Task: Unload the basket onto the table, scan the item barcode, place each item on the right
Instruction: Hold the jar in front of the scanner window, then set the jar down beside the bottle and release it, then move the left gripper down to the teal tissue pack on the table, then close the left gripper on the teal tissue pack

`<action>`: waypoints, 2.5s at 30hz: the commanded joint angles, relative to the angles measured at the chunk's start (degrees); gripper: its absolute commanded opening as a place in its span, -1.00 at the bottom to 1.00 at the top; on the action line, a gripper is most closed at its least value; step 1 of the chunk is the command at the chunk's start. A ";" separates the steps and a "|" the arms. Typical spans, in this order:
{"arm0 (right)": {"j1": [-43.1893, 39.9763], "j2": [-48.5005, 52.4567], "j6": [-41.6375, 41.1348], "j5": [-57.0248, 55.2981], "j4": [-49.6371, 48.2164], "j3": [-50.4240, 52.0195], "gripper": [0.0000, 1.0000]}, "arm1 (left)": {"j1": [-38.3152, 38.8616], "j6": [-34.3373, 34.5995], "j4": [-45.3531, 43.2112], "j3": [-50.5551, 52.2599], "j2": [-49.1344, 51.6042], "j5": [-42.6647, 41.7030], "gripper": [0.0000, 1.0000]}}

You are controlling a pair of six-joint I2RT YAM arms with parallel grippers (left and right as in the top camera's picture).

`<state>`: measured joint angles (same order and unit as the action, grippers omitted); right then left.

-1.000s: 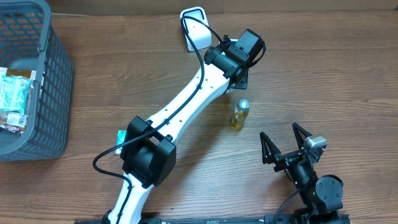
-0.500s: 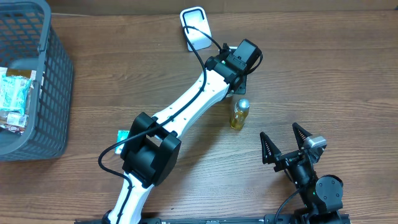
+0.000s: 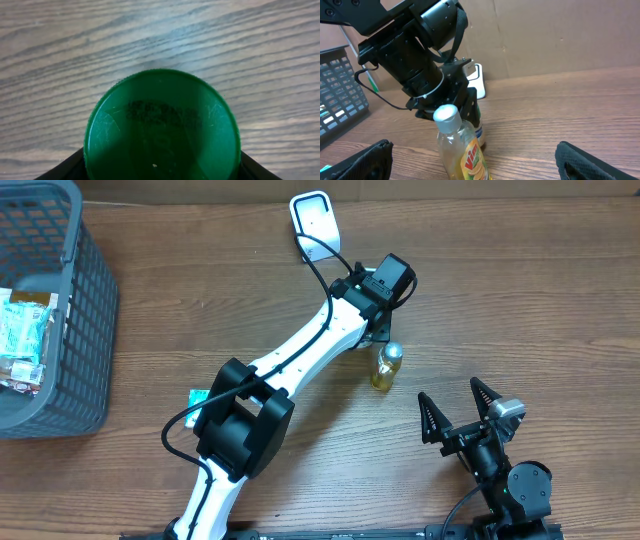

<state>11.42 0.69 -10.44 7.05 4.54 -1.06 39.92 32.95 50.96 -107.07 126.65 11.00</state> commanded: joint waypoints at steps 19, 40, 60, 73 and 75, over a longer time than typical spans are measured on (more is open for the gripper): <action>0.46 -0.28 0.42 -0.55 -0.31 0.59 1.00 | -7.56 -0.87 10.54 -11.10 -10.03 -0.33 0.99; 0.46 -0.28 0.42 -0.55 -0.31 0.59 1.00 | -25.31 2.62 33.62 10.97 -22.32 10.95 0.76; 0.46 -0.28 0.42 -0.55 -0.31 0.59 1.00 | -26.69 3.23 8.96 43.52 -22.32 8.90 0.26; 0.46 -0.28 0.42 -0.55 -0.31 0.59 1.00 | -26.77 -0.74 -0.44 47.71 -22.29 1.53 -0.46; 0.46 -0.28 0.42 -0.55 -0.31 0.59 1.00 | -26.77 -5.05 -2.93 47.71 -22.29 -3.91 -0.51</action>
<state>11.42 0.69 -10.46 7.05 4.49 -1.06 13.34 34.04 51.90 -59.96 104.05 18.00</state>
